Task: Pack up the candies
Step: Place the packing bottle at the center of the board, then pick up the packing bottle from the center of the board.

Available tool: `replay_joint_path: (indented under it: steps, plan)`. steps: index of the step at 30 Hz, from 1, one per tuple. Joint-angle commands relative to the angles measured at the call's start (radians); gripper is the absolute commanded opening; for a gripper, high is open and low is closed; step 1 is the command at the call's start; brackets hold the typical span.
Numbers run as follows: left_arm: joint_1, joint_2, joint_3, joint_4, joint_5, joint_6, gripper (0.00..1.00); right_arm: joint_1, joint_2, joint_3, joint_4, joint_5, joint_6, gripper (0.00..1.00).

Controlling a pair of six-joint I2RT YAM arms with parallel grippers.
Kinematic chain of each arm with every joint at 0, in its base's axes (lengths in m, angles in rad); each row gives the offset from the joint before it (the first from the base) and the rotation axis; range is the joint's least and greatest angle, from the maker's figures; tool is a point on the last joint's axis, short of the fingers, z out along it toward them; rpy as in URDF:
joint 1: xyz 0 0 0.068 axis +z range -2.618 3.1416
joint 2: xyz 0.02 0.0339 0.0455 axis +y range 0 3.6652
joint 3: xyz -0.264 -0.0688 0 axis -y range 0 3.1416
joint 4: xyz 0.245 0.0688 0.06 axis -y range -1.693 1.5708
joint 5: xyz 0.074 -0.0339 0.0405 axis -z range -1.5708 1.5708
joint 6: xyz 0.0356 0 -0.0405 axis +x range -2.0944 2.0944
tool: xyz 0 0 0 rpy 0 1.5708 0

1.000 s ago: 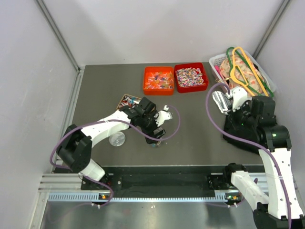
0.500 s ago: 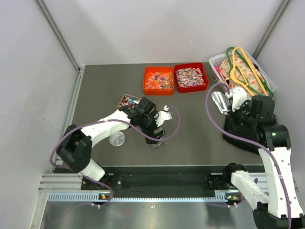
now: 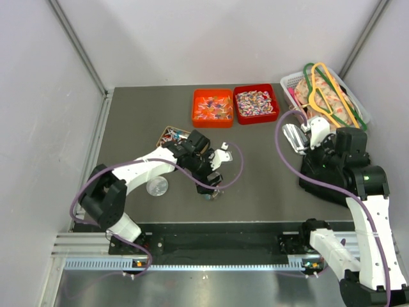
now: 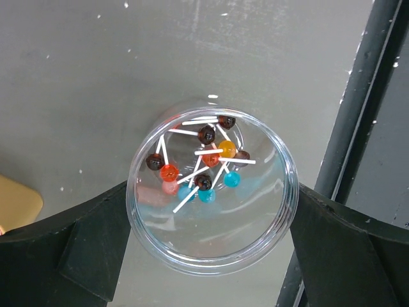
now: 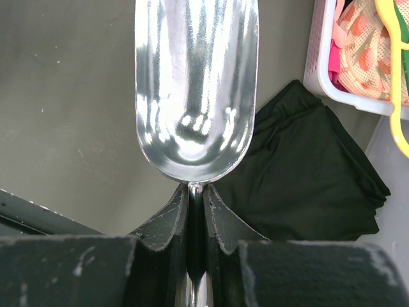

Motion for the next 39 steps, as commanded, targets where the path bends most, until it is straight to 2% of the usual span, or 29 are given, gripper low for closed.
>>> replay_joint_path:
  steps: [1,4,7,8,9,10,14,15,17,18,26,32,39]
  plan:
    - [-0.005,0.042,0.023,-0.051,0.099,0.032,0.99,-0.013,0.0,0.054,0.035,-0.019,0.009,0.0]
    - [-0.004,0.045,0.006,-0.041,0.119,0.032,0.99,-0.013,-0.002,0.054,0.033,-0.019,0.009,0.0]
    - [-0.004,0.05,-0.006,-0.036,0.137,0.029,0.92,-0.013,-0.002,0.048,0.035,-0.022,0.01,0.0]
    - [-0.002,0.051,-0.005,-0.038,0.142,0.032,0.76,-0.013,-0.005,0.047,0.036,-0.022,0.012,0.0]
    - [-0.005,0.051,-0.006,-0.035,0.127,0.029,0.67,-0.014,-0.005,0.045,0.035,-0.022,0.012,0.0]
    - [-0.007,0.054,-0.008,-0.033,0.119,0.032,0.66,-0.013,-0.005,0.045,0.036,-0.02,0.012,0.0]
    - [-0.019,0.051,-0.046,0.002,0.061,0.013,0.72,-0.013,-0.006,0.047,0.035,-0.017,0.01,0.0]
    - [-0.027,0.048,-0.06,0.007,0.036,0.012,0.76,-0.013,-0.005,0.047,0.035,-0.017,0.01,0.0]
    - [-0.03,0.039,-0.066,0.016,0.028,0.019,0.98,-0.014,-0.005,0.045,0.038,-0.019,0.012,0.0]
    - [-0.03,0.034,-0.066,0.016,0.028,0.024,0.99,-0.013,-0.005,0.043,0.039,-0.019,0.012,0.0]
    - [-0.031,-0.004,-0.042,0.007,0.078,0.041,0.99,-0.013,-0.002,0.045,0.035,-0.014,0.01,0.0]
    - [-0.05,-0.046,-0.066,0.127,-0.155,-0.001,0.99,-0.011,-0.005,0.039,0.036,-0.01,0.01,0.0]
    - [-0.062,-0.07,-0.034,0.14,-0.281,0.024,0.99,-0.013,0.004,0.051,0.036,-0.01,0.012,0.0]
